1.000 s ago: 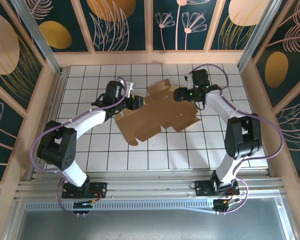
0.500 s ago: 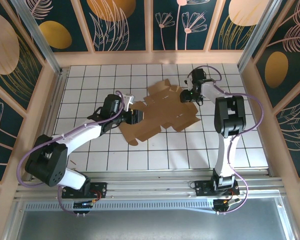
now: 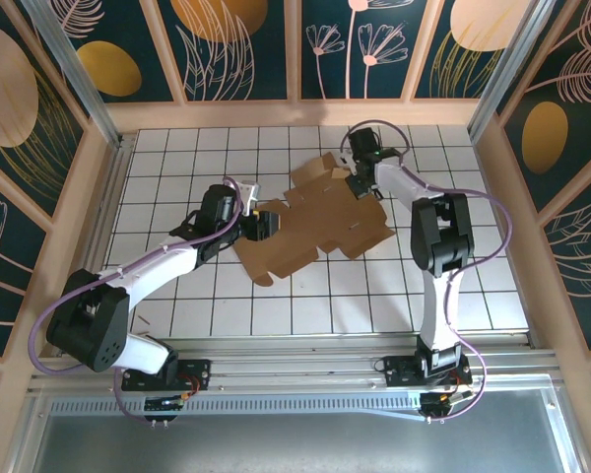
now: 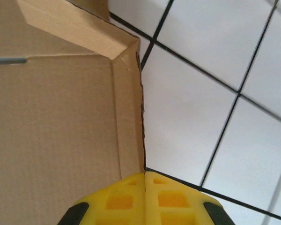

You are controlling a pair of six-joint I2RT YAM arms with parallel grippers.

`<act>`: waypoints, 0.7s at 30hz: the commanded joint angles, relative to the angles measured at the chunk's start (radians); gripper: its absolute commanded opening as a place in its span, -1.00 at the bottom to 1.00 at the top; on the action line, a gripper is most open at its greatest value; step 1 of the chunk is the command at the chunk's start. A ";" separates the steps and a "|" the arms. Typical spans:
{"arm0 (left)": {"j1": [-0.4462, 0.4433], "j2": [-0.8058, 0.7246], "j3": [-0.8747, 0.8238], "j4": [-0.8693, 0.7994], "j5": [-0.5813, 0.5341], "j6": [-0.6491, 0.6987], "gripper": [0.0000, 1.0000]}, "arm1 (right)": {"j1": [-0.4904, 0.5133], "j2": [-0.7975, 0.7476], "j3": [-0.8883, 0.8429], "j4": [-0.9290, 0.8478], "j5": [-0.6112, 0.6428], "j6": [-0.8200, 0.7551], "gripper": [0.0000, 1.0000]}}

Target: Fold the paper box

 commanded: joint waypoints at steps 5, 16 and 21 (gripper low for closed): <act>-0.002 0.000 0.050 0.069 -0.030 0.097 0.30 | 0.065 -0.198 -0.024 0.043 0.112 -0.252 -1.00; -0.002 0.028 0.006 0.147 0.035 0.022 0.29 | 0.112 -0.146 -0.049 0.070 0.074 -0.229 -1.00; -0.002 0.071 -0.022 0.190 0.055 0.018 0.31 | 0.154 -0.108 -0.040 0.118 0.160 -0.269 -1.00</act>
